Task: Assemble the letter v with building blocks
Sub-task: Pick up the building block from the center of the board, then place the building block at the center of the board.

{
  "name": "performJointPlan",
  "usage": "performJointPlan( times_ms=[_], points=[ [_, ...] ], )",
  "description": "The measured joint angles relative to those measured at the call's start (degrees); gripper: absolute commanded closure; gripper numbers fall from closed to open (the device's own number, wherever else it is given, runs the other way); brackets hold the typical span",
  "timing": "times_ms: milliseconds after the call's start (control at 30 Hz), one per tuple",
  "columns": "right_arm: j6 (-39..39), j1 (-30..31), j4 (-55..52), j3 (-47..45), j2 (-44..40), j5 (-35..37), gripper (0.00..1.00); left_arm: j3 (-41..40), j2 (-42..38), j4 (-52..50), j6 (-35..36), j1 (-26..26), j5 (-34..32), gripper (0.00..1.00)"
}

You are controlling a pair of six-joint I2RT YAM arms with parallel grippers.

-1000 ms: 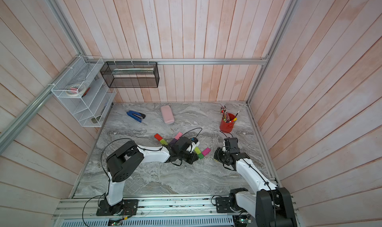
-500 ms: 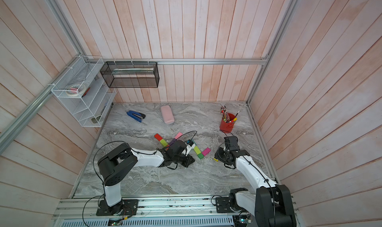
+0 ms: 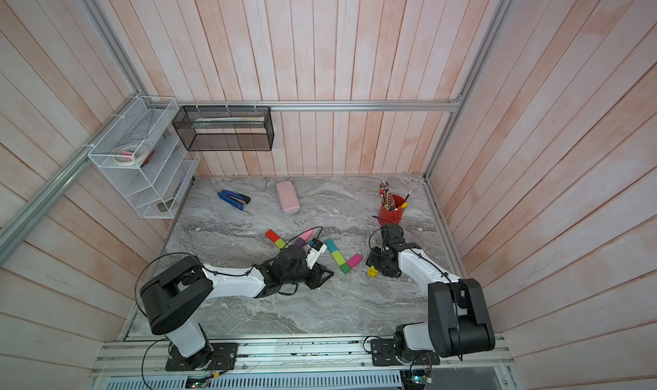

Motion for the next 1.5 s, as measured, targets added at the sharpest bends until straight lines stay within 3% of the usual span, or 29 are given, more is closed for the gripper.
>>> performJointPlan(
  times_ms=[100, 233, 367, 800, 1500],
  points=[
    [-0.4, 0.0, 0.2, 0.3, 0.8, 0.2, 0.5, -0.4, 0.0, 0.3, 0.0, 0.0, -0.2, 0.57],
    [-0.3, 0.0, 0.9, 0.3, 1.3, 0.6, 0.75, -0.4, 0.1, 0.3, 0.0, 0.0, -0.4, 0.57],
    [-0.1, -0.1, 0.9, 0.7, 1.2, 1.2, 0.9, 0.5, 1.0, -0.3, 0.3, 0.0, -0.3, 0.57],
    [1.6, -2.4, 3.1, 7.5, 1.4, 2.0, 0.89, 6.6, 5.3, -4.5, 1.4, 0.0, -0.4, 0.59],
    [5.1, -2.6, 10.1, 10.3, 12.1, -3.5, 0.81, 8.3, 6.7, -7.3, 1.4, 0.0, -1.3, 0.59]
  ],
)
